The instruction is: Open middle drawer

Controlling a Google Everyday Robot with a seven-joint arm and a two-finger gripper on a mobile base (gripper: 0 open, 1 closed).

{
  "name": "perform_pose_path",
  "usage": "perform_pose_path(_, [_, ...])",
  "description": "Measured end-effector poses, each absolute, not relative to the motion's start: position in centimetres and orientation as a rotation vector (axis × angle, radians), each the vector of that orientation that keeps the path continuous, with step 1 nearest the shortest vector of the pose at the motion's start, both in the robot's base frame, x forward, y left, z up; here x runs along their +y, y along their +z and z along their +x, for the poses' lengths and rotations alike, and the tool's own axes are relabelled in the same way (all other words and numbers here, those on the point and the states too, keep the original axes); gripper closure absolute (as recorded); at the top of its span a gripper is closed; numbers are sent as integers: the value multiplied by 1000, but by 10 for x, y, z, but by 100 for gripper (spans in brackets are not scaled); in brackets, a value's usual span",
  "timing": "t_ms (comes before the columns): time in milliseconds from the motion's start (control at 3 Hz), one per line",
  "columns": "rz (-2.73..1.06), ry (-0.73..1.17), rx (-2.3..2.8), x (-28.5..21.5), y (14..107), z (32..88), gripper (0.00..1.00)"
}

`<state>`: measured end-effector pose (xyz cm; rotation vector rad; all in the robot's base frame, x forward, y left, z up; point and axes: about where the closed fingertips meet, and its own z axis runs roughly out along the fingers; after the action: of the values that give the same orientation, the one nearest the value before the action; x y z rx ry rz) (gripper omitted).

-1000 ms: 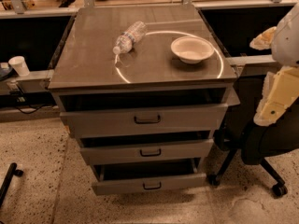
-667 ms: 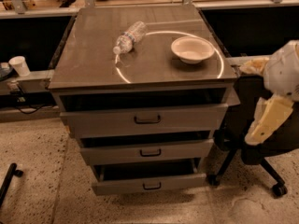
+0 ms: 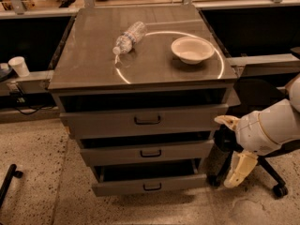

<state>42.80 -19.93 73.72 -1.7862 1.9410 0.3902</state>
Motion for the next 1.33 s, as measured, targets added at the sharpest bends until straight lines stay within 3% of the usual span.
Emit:
perform_pose_path(1000, [-1733, 346, 1804, -164, 690, 446, 0])
perform_pose_path(1333, [-1721, 251, 1725, -150, 660, 450, 0])
